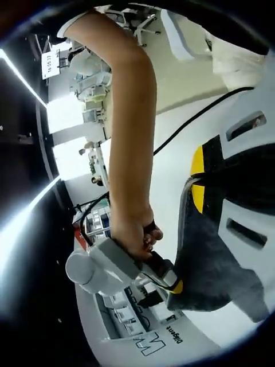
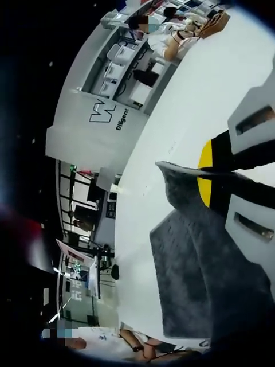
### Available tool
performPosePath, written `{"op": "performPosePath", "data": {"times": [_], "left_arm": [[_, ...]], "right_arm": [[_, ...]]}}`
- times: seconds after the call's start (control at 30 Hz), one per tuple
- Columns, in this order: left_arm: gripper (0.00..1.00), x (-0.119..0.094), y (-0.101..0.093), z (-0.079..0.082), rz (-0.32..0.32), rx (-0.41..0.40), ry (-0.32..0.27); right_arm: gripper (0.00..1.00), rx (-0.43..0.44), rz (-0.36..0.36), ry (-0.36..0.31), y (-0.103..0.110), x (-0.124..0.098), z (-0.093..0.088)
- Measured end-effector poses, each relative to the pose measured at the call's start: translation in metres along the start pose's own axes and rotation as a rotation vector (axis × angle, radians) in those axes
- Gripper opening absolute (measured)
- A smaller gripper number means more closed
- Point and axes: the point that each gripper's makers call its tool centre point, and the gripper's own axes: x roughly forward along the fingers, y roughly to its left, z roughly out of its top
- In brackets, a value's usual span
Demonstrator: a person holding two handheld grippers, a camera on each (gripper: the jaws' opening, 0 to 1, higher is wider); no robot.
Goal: Open the folded towel by lifting each exposed corner and separating the folded layers until the towel lies flat within the target outline without major curled edges
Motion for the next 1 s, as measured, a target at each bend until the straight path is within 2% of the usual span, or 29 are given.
{"op": "performPosePath", "data": {"times": [0.17, 0.33, 0.5, 0.63, 0.77, 0.9, 1.0], "left_arm": [[0.01, 0.019, -0.009, 0.013, -0.048, 0.005, -0.027], [0.01, 0.035, -0.018, 0.016, -0.08, 0.001, -0.025], [0.01, 0.044, -0.02, 0.018, -0.087, 0.003, -0.026], [0.01, 0.053, -0.02, 0.021, -0.102, -0.007, -0.025], [0.01, 0.07, -0.024, 0.021, -0.128, -0.01, -0.012], [0.01, 0.083, -0.028, 0.023, -0.151, -0.015, -0.015], [0.01, 0.09, -0.031, 0.024, -0.159, -0.003, -0.01]], "right_arm": [[0.0, -0.023, -0.046, 0.031, -0.024, -0.015, -0.016], [0.0, -0.004, -0.088, 0.056, -0.046, -0.027, -0.035], [0.0, 0.01, -0.105, 0.067, -0.056, -0.034, -0.046], [0.0, 0.003, -0.116, 0.072, -0.062, -0.037, -0.049], [0.0, -0.002, -0.127, 0.079, -0.072, -0.042, -0.052], [0.0, 0.002, -0.145, 0.09, -0.082, -0.046, -0.062], [0.0, 0.02, -0.161, 0.095, -0.091, -0.048, -0.077]]}}
